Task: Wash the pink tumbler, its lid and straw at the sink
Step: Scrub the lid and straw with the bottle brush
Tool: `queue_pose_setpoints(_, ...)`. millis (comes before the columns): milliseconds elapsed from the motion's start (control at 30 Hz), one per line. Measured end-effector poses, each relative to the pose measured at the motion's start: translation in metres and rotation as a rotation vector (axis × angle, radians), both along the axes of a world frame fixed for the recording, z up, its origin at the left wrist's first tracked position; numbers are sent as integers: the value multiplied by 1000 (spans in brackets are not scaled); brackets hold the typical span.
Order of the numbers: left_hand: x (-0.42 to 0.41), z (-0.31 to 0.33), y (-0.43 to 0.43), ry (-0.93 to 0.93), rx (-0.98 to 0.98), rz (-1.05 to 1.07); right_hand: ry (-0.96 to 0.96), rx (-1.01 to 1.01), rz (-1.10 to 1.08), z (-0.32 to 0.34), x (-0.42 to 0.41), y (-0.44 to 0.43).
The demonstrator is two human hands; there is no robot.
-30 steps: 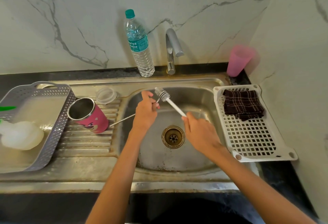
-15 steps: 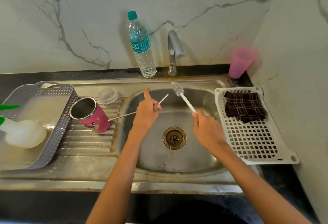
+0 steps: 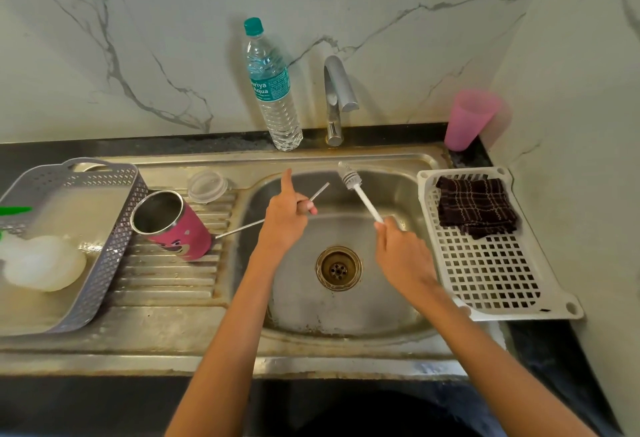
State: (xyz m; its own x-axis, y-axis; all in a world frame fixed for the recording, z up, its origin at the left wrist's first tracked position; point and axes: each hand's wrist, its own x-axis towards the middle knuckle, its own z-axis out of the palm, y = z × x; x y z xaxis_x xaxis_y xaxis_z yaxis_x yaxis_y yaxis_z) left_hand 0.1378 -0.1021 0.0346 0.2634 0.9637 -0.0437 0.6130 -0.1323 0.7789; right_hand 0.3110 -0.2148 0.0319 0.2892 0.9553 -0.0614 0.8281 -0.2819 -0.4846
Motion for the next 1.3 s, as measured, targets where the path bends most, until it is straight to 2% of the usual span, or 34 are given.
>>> queue_pose_setpoints(133,-3,-4,5,14,8,-15,22,3,137,4,-14,-13)
queue_pose_setpoints(267,-3,-3,3,38,21,-29,37,-5,-3,-2,3,-4)
queue_pose_setpoints(367,-4,-4,7,61,6,-24,18,4,168,1,-13,-14)
queue_pose_setpoints(500,-4,-6,7,43,24,-39,27,-23,-36,-5,11,5)
queue_pose_setpoints(533,-5,-7,9,52,31,-44,35,-6,-31,-2,10,6)
queue_pose_setpoints(633,-10,-7,15,62,35,-50,4,-1,189,4,-9,-4)
queue_pose_setpoints(767,-10,-4,17,54,67,-62,-5,-13,30,-5,3,11)
queue_pose_setpoints(900,-14,-5,23,67,40,-46,-37,-13,153,-5,-13,1)
queue_pose_setpoints(1033,-13,-4,23,52,75,-62,-29,-7,3,-12,2,12)
queue_pose_setpoints(1133,-12,-3,26,55,68,-56,-49,5,160,-10,-12,6)
queue_pose_setpoints(1200,-12,-4,27,104,113,-80,-43,-22,122,-13,-12,9)
queue_pose_setpoints(1300,-14,-4,34,242,283,-134,2,-68,25,-16,-3,21)
